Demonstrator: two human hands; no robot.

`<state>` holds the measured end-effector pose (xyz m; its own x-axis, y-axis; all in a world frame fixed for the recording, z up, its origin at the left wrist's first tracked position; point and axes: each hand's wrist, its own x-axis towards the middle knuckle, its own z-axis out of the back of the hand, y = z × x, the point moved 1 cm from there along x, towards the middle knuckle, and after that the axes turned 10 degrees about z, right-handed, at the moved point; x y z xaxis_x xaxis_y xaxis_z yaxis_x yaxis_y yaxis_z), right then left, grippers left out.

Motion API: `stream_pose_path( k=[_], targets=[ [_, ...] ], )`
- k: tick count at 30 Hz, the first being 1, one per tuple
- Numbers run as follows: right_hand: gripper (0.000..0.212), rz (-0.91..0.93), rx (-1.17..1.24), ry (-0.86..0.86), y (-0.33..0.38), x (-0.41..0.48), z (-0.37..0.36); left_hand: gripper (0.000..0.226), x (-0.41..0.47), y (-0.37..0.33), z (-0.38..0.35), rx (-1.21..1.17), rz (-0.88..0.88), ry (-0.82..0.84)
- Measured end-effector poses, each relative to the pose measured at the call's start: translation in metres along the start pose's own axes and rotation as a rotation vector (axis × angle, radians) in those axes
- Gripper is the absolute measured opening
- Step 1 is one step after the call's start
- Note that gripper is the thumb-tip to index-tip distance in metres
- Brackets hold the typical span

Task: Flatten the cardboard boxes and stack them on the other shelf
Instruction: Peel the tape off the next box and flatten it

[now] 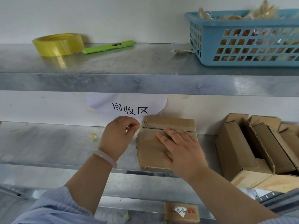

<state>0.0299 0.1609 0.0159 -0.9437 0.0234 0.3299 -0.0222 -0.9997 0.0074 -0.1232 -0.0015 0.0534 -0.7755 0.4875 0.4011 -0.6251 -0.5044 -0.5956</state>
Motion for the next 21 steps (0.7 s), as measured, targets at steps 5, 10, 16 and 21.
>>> stream_pose_path(
  k=[5, 10, 16, 21],
  targets=[
    [0.056, 0.0, -0.001, 0.008, -0.001, 0.002, 0.001, 0.011, -0.011, 0.006, 0.003, 0.081, -0.153, 0.162],
    [0.052, 0.008, 0.011, -0.008, -0.002, 0.001, 0.001, 0.017, -0.004, 0.013, 0.008, 0.048, 0.055, 0.313],
    [0.039, -0.035, 0.124, -0.147, -0.002, 0.003, 0.009, 0.02, 0.0, 0.007, 0.007, 0.086, 0.171, 0.412],
    [0.018, -0.106, 0.279, -0.117, -0.009, 0.016, 0.015, 0.013, -0.002, 0.004, 0.005, 0.134, 0.153, 0.376]
  ],
)
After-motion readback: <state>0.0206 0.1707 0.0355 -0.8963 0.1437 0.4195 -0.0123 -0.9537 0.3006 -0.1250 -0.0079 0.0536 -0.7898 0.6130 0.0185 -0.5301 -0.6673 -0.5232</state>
